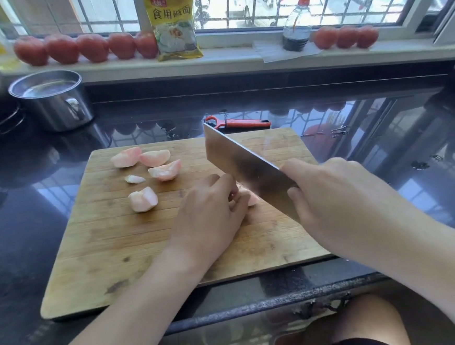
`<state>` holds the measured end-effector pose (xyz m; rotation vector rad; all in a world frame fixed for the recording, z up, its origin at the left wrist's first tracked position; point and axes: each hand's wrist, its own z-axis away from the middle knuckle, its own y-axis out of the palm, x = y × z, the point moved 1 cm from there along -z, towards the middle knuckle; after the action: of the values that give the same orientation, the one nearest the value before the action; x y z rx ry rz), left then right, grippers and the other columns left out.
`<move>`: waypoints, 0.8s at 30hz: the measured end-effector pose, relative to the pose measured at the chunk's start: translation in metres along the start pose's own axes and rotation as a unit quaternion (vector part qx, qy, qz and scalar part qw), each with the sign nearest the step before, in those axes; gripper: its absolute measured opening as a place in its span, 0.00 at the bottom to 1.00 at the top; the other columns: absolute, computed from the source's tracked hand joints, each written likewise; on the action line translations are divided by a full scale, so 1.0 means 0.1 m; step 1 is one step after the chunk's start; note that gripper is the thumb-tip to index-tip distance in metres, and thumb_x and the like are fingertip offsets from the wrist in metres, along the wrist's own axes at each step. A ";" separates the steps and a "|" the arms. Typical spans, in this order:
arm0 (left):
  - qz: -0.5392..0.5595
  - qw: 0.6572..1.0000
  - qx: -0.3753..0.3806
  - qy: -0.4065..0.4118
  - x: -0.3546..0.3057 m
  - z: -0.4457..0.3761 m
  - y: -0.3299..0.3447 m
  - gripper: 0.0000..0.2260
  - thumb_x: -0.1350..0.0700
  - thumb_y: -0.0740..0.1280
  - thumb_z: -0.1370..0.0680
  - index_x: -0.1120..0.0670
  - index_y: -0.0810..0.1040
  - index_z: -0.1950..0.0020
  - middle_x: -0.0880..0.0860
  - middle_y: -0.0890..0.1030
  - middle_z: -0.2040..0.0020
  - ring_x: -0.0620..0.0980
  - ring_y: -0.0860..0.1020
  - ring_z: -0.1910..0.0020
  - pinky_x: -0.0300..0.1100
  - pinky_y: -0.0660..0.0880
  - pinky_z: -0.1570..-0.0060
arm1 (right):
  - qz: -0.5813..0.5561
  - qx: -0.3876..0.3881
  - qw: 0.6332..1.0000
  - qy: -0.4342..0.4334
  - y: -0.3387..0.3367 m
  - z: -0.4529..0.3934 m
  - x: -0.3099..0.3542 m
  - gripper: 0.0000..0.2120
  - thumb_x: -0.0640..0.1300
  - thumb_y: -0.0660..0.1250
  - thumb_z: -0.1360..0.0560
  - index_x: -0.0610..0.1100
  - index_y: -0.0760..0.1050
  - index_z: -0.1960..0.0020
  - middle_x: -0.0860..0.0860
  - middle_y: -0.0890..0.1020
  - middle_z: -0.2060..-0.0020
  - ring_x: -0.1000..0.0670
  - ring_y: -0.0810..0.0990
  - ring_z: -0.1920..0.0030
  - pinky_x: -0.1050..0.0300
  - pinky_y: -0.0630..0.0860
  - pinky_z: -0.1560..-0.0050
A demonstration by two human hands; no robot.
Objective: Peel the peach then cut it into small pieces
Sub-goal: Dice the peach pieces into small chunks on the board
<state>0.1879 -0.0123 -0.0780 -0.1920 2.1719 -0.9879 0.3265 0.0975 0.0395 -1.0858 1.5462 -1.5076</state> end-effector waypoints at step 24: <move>-0.006 1.000 0.003 0.011 -0.02 0.00 -0.02 0.09 0.52 0.72 0.22 0.53 0.76 0.58 0.50 0.78 0.59 0.52 0.76 0.61 0.46 0.73 0.60 | 0.007 0.022 1.000 0.007 -0.06 0.06 0.00 0.09 0.45 0.59 0.18 0.54 0.59 0.53 0.54 0.66 0.65 0.57 0.63 0.67 0.60 0.59 0.72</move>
<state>0.1886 -0.0128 -0.0751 -0.1919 2.1906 -1.0063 0.3330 0.0952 0.0450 -1.0388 1.5197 -1.5361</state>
